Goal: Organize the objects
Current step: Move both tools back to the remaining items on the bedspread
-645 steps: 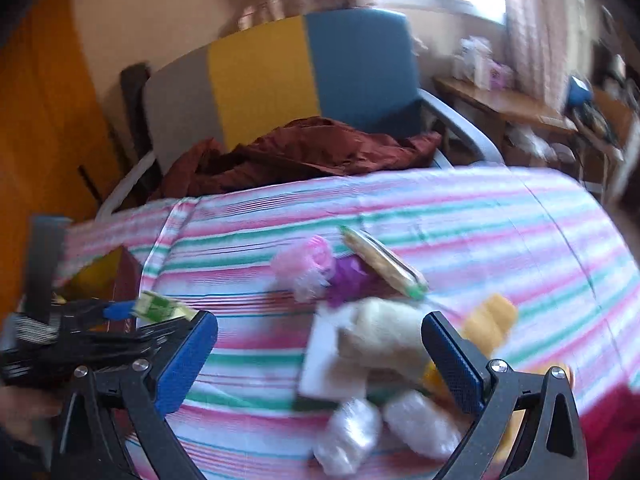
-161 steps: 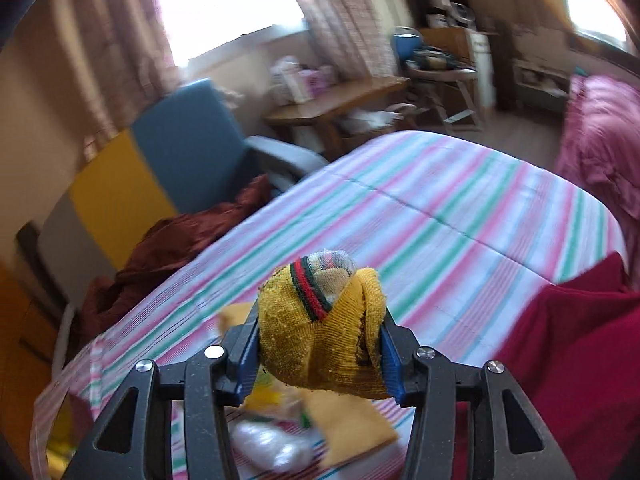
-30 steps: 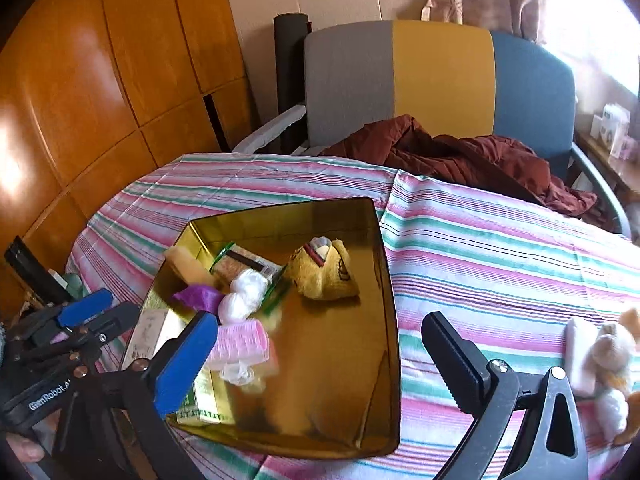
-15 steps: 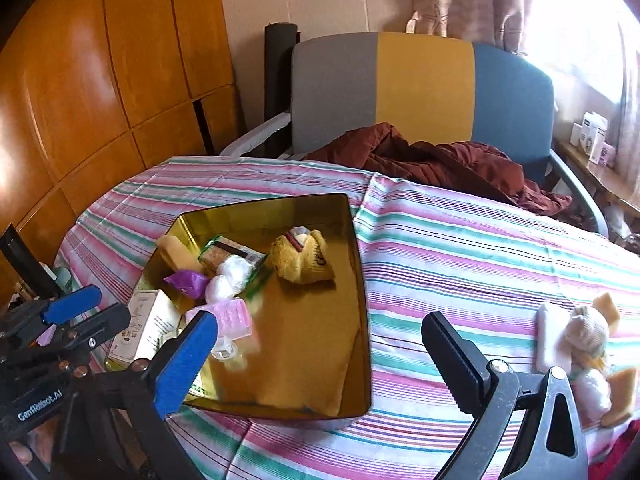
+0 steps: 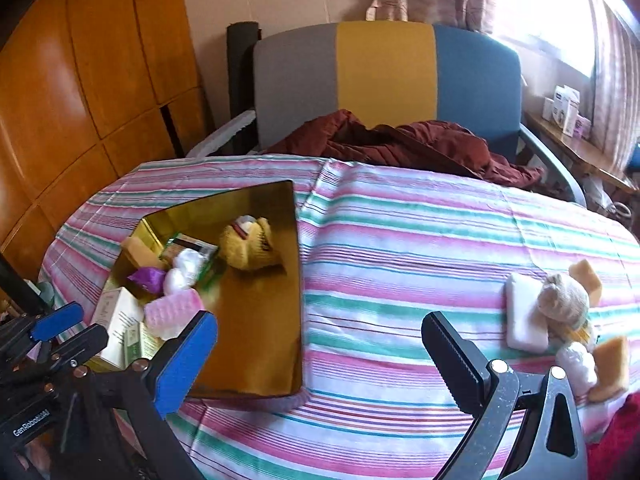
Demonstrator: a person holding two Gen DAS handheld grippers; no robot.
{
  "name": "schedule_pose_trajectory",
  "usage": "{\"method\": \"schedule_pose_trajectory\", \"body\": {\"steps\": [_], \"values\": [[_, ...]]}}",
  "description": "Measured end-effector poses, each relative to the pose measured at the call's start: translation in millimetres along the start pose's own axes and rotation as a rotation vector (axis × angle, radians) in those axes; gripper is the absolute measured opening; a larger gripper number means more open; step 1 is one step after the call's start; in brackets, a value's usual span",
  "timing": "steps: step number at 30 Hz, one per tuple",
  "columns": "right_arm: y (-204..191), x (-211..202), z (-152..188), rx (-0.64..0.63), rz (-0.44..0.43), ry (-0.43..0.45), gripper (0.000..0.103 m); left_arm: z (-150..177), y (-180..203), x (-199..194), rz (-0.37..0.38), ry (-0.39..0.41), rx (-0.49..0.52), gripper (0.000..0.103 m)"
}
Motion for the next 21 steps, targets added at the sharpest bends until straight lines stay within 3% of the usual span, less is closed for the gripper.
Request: {"method": "schedule_pose_trajectory", "body": {"steps": [15,21], "values": [[75.0,9.7,28.5,0.079,0.105,-0.099,0.103,10.8,26.3,10.6,0.079,-0.048,0.045,0.053],[129.0,-1.4,28.8,0.122,0.158,-0.112,0.103,9.4,37.4,13.6,0.1,-0.061,0.075,0.053]]}}
Point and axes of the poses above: each gripper's, at about its wrist camera, not at the fingertips, and x roughly the way its jaws point, y to its right, z to its underside, the point moved 10 cm from there along x, roughly the way its jaws point, and after that the axes turned 3 degrees about z, right-handed, at the moved point
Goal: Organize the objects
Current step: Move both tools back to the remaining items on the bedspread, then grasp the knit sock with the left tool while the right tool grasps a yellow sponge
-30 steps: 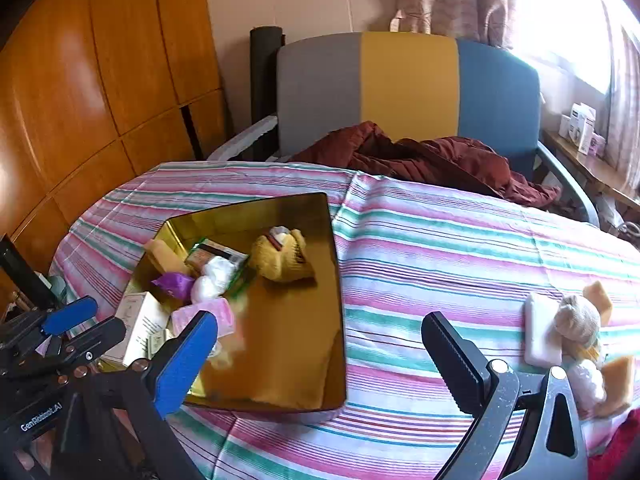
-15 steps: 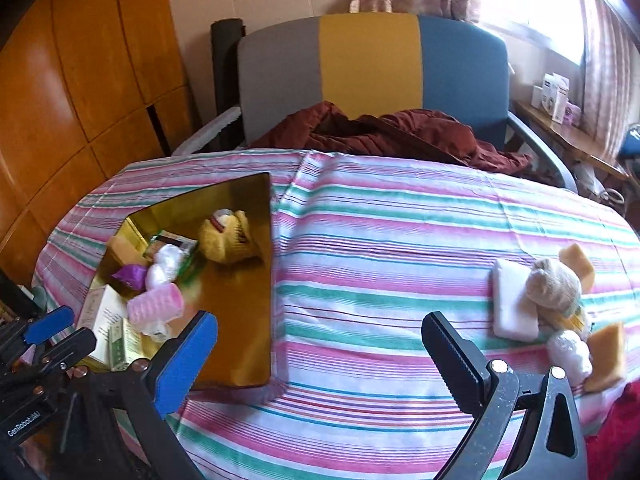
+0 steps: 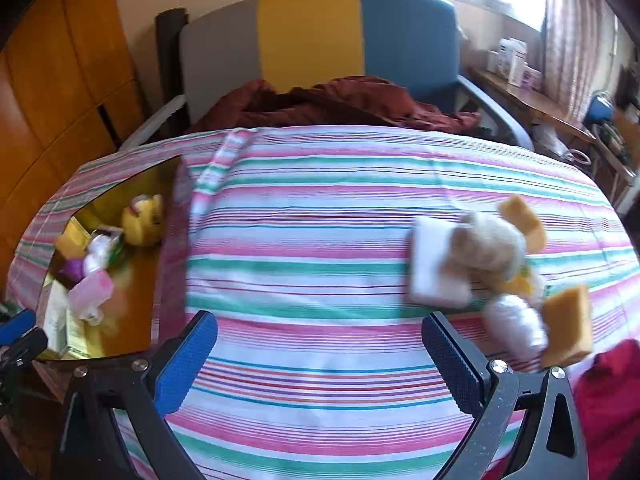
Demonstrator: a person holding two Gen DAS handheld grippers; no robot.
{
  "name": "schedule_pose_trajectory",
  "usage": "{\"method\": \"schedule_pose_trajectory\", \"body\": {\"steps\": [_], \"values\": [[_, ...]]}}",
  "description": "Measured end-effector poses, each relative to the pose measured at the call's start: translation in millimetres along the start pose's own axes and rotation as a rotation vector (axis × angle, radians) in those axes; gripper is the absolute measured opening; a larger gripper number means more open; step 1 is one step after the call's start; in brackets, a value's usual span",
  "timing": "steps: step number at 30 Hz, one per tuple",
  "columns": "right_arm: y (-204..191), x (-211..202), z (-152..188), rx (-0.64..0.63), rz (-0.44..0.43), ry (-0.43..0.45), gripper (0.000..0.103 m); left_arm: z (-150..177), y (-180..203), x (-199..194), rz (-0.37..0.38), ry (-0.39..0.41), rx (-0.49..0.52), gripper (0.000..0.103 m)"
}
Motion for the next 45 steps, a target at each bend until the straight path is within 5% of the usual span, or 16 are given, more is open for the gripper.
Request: {"method": "schedule_pose_trajectory", "body": {"steps": [9,14,18,27,40,45], "values": [[148.6,-26.2,-29.5,0.28,0.161,0.087,0.103,-10.9,38.2,9.7,0.048,-0.017,0.089,0.053],[222.1,-23.2,-12.7,0.465,0.244,0.09,0.103,-19.7,66.2,19.0,0.073,-0.03,0.155,0.053],[252.8,-16.3,8.1,0.633,0.212,0.069,0.103,-26.8,97.2,28.5,0.099,-0.04,0.221,0.053],[275.0,-25.5,18.0,0.788,0.155,0.092,0.103,-45.7,170.7,63.2,0.184,-0.087,0.339,0.053],[270.0,-7.9,29.1,0.833,0.086,0.017,0.103,-64.9,271.5,114.4,0.346,-0.167,0.393,0.082],[270.4,-4.1,33.6,0.859,0.05,-0.001,0.103,-75.9,302.5,134.1,0.369,-0.179,0.404,0.083]]}}
Point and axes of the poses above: each gripper's, at about its wrist camera, not at the fingertips, and x roughly the way its jaws point, y to its right, z to its underside, the point moved 10 cm from there along x, roughly the way its jaws point, and after that the axes turned 3 degrees about z, right-handed, at the moved point
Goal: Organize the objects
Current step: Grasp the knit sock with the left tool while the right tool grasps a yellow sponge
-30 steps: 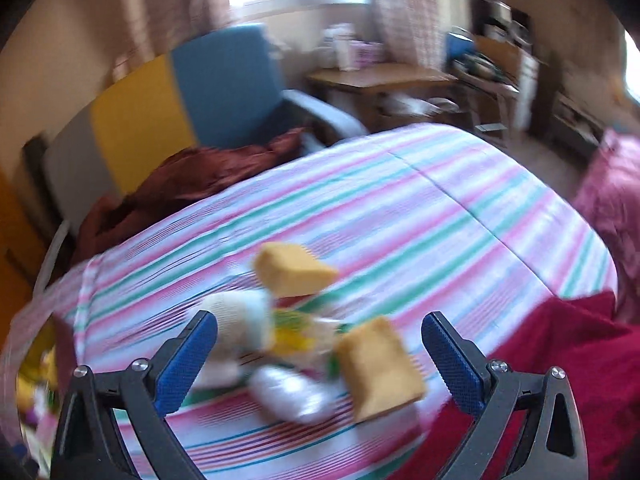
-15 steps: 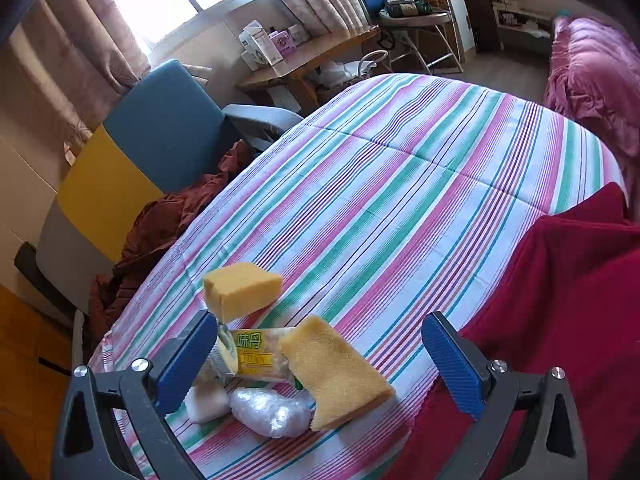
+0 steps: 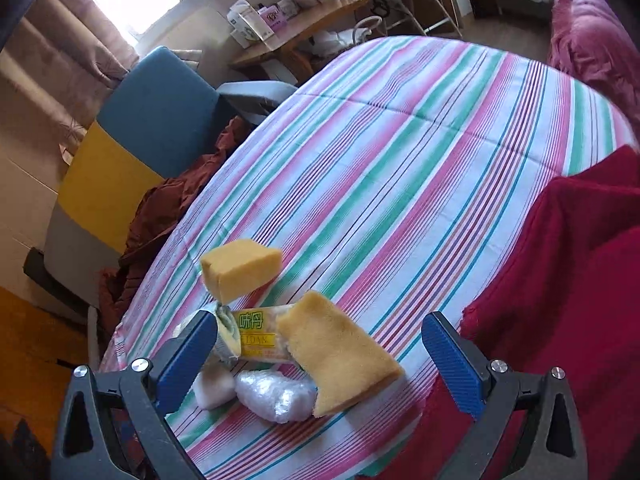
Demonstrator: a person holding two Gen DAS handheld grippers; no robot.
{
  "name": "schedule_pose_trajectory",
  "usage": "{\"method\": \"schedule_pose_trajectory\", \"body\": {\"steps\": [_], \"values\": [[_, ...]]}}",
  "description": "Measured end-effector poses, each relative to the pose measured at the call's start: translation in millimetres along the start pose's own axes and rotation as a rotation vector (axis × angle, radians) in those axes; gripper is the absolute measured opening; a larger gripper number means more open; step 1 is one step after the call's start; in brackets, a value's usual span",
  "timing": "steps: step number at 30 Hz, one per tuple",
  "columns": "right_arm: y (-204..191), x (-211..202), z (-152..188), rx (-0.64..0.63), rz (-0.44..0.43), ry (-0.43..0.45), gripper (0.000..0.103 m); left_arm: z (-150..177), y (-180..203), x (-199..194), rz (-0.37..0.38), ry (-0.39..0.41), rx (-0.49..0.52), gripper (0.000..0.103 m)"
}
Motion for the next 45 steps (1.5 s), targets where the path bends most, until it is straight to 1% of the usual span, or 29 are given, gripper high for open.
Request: {"method": "schedule_pose_trajectory", "body": {"steps": [3,6,9,12,16,18,21,22,23,24,27,29,31,33,35,36,37,38,41,44,45], "values": [[-0.8,-1.9,-0.4,0.004,-0.013,-0.001,0.103,-15.6,2.9,13.9,0.002,0.002,-0.015,0.086],[-1.3,0.2,0.3,0.011,-0.023,-0.013,0.103,-28.5,5.8,29.4,0.01,-0.005,-0.033,0.086],[-1.0,1.7,0.7,0.01,-0.024,-0.02,0.103,-37.5,7.8,45.0,-0.002,-0.025,-0.036,0.086],[0.8,3.0,1.3,0.01,-0.025,-0.028,0.103,-46.0,10.0,59.9,0.003,-0.035,-0.055,0.086],[1.9,5.6,1.9,0.009,-0.026,-0.04,0.103,-48.2,14.6,81.6,-0.001,-0.069,-0.058,0.087],[1.7,7.1,2.9,0.003,-0.025,-0.047,0.103,-47.2,12.2,93.7,-0.009,-0.093,-0.063,0.087],[1.0,9.8,5.2,-0.016,-0.015,-0.057,0.103,-42.9,2.6,110.9,-0.01,-0.121,-0.098,0.086],[1.0,11.0,5.4,-0.026,-0.007,-0.058,0.103,-41.7,1.0,113.0,0.015,-0.124,-0.12,0.081],[1.0,12.6,5.4,-0.037,0.002,-0.058,0.103,-40.7,-0.2,112.3,0.043,-0.117,-0.148,0.073],[1.0,14.5,5.4,-0.046,0.012,-0.06,0.103,-39.1,-2.1,110.5,0.068,-0.114,-0.172,0.073],[-0.1,20.4,7.2,-0.083,0.038,-0.069,0.103,-37.3,-0.2,102.3,0.103,-0.1,-0.161,0.07],[-0.4,24.9,9.3,-0.133,0.081,-0.073,0.103,-34.4,-1.0,93.7,0.12,-0.087,-0.167,0.069],[-0.2,31.7,15.1,-0.186,0.127,-0.095,0.102,-30.3,-1.5,78.3,0.155,-0.063,-0.183,0.069],[2.4,42.0,24.1,-0.228,0.174,-0.141,0.094,-24.9,-3.7,64.7,0.141,-0.049,-0.166,0.069],[5.0,48.9,30.5,-0.248,0.199,-0.177,0.079,-15.8,-8.3,52.1,0.12,-0.037,-0.149,0.069],[6.6,50.2,31.4,-0.256,0.213,-0.181,0.077,-9.4,-11.9,45.5,0.103,-0.031,-0.141,0.069],[7.9,50.5,31.7,-0.265,0.227,-0.18,0.071,1.4,-15.8,36.3,0.078,-0.024,-0.13,0.069],[8.7,50.3,31.5,-0.273,0.236,-0.177,0.063,8.0,-19.9,31.5,0.064,-0.024,-0.126,0.069],[9.3,48.4,30.6,-0.3,0.263,-0.161,0.054,42.2,-28.1,16.9,-0.007,-0.03,-0.099,0.069],[10.4,48.2,30.4,-0.329,0.292,-0.151,0.052,70.8,-30.7,11.9,-0.064,-0.036,-0.063,0.069],[9.1,49.2,31.1,-0.34,0.301,-0.152,0.052,83.4,-30.7,14.3,-0.078,-0.05,-0.055,0.069]]}}
Point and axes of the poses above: each gripper's, at about its wrist camera, not at the fingertips, and x roughly the way its jaws point, y to its right, z to its underside, the point moved 10 cm from there along x, roughly the way its jaws point, and after that the axes turned 3 degrees about z, right-handed, at the moved point
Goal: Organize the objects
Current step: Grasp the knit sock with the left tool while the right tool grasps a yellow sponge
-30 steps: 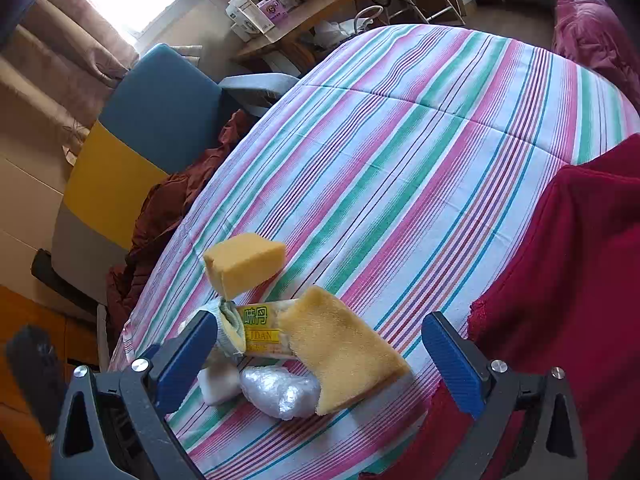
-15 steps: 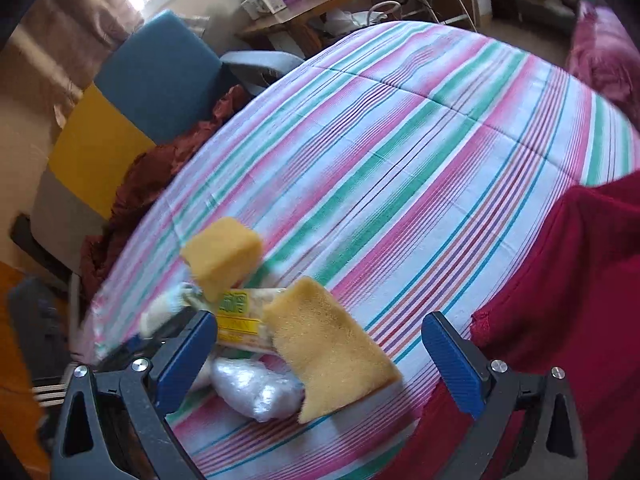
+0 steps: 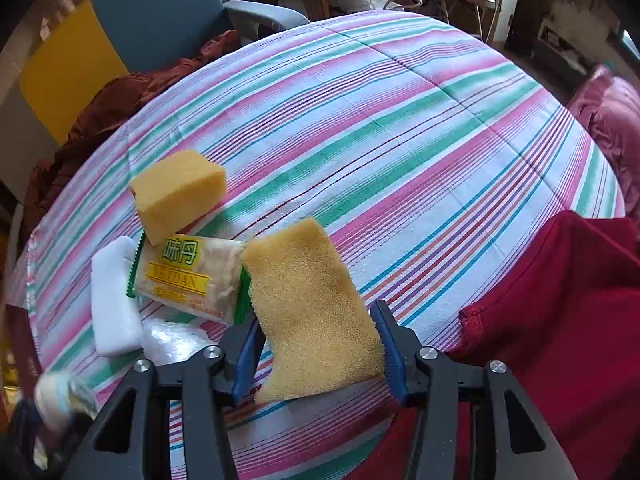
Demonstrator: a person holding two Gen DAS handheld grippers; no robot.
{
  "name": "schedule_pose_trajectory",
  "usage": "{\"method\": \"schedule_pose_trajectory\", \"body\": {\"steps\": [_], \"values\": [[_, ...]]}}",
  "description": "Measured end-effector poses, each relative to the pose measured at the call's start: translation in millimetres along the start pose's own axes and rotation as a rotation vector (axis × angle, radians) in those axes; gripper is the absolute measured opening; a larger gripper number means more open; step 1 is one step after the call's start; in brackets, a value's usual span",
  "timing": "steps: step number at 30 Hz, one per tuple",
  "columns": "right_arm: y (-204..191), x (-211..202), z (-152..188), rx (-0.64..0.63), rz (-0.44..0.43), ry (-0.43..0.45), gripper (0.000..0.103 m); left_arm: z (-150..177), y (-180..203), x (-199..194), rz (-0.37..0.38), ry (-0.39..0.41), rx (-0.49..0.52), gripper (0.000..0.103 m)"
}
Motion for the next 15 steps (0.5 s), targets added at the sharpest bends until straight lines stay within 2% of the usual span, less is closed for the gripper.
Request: {"method": "schedule_pose_trajectory", "body": {"steps": [2,5,9,15], "values": [[-1.7,1.1,0.6,-0.024,0.021,0.003,0.052,13.1,-0.1,7.4,-0.003,-0.023,-0.011,0.069],[-2.4,2.3,1.3,-0.033,0.031,-0.004,0.052,12.5,-2.7,7.8,0.006,0.004,-0.039,0.069],[0.7,6.4,1.4,-0.017,0.02,-0.023,0.052,10.9,-9.6,14.5,0.076,-0.017,-0.128,0.069],[-2.0,11.1,2.1,-0.008,0.021,-0.031,0.054,13.8,-6.0,14.6,0.071,-0.015,-0.109,0.07]]}}
Point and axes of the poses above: each gripper's, at about its wrist camera, not at the fingertips, and x roughly the way its jaws point, y to its right, z to its underside, the point moved 10 cm from there along x, roughly the way its jaws point, and after that the axes turned 3 degrees about z, right-handed, at the moved point
